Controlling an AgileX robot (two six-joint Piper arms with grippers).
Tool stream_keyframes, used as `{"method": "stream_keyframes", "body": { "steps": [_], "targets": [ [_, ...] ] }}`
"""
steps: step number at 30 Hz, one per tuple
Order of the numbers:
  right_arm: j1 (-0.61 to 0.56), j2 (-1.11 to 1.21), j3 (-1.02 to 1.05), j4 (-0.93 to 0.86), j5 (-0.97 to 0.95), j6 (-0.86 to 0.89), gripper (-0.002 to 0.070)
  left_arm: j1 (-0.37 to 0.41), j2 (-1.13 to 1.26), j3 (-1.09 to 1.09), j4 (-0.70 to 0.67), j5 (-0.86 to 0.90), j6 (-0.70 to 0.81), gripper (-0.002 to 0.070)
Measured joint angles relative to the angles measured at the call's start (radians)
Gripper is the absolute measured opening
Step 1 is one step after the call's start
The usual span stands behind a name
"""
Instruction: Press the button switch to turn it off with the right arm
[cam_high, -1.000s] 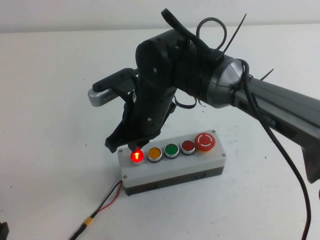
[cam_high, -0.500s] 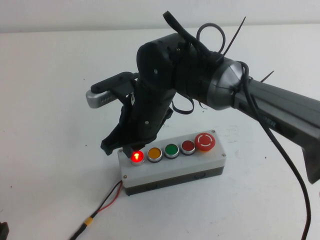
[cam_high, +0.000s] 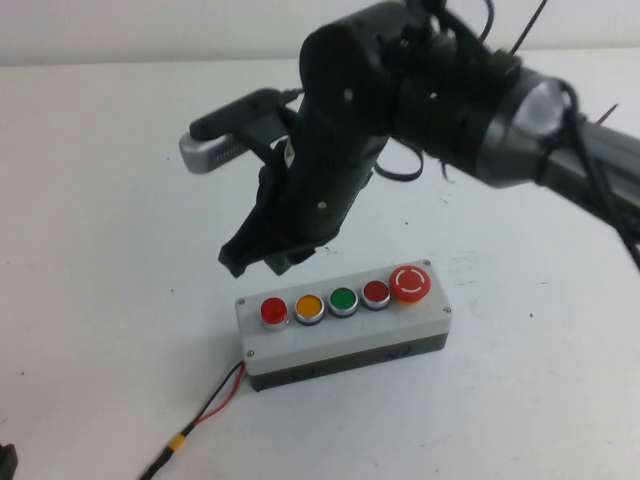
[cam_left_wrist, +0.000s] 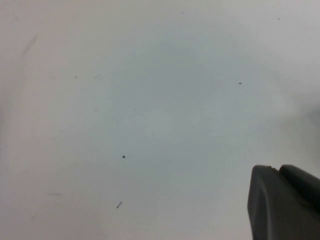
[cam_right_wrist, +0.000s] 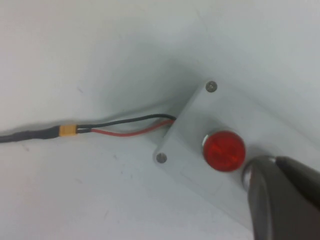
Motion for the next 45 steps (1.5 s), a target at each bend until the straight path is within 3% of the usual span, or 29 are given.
{"method": "stream_keyframes", "body": {
  "steps": [12,22,33,38,45],
  "targets": [
    [0.000,-0.309,0.066,-0.054,0.017,-0.044,-0.0017,0.000,0.000,0.000,0.000,0.000,0.000,-0.0002],
    [0.000,-0.668,0.475,-0.052,0.027,0.059,-0.0017,0.000,0.000,0.000,0.000,0.000,0.000,-0.0002],
    [0.000,-0.792,0.727,-0.116,0.024,0.072,-0.0017,0.000,0.000,0.000,0.000,0.000,0.000,-0.0002],
    [-0.036,-0.853,0.848,-0.164,-0.158,0.072,-0.0017,0.000,0.000,0.000,0.000,0.000,0.000,-0.0002],
    [-0.322,-1.116,1.229,-0.170,-0.668,0.072,-0.0017,0.000,0.000,0.000,0.000,0.000,0.000,-0.0002]
  ]
}}
